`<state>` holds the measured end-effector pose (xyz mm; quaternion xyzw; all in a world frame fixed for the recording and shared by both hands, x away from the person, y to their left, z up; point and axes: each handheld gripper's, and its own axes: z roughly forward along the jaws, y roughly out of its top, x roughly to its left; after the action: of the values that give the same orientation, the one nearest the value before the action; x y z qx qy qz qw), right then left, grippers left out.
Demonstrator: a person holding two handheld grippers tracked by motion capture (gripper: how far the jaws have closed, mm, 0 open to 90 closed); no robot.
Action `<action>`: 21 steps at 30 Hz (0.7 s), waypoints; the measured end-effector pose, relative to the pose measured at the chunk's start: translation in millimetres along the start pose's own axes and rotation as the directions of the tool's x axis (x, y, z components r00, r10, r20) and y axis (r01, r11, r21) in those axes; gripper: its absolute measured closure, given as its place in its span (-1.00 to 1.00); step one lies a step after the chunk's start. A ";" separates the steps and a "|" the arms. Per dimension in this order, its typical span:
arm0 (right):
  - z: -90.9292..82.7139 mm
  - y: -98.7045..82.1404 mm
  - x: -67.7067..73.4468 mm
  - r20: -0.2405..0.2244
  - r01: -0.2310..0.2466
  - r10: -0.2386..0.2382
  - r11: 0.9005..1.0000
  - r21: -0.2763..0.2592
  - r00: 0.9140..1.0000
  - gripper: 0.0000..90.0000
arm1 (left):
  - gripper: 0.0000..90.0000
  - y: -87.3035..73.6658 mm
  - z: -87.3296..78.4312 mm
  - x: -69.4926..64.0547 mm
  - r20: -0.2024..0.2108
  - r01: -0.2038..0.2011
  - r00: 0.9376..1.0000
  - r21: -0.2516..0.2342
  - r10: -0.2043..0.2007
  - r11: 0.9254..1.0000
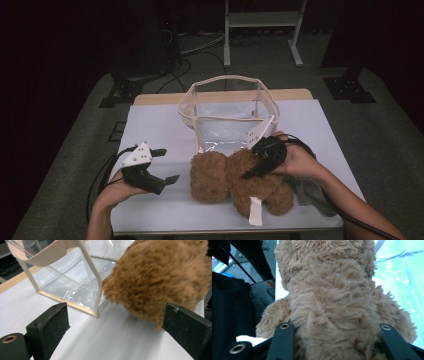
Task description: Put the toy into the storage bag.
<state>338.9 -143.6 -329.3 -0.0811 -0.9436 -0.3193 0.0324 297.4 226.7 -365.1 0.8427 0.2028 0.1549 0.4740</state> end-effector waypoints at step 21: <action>-63.3 20.5 13.5 0.022 0.021 -0.019 0.994 -0.107 1.000 0.21 | -0.87 -5.9 -7.8 6.7 -0.021 0.018 1.000 0.004 -0.018 1.000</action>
<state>329.8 -164.3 -265.3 -0.0768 -0.9263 -0.3687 0.0148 298.6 238.5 -365.9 0.8402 0.2157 0.1592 0.4714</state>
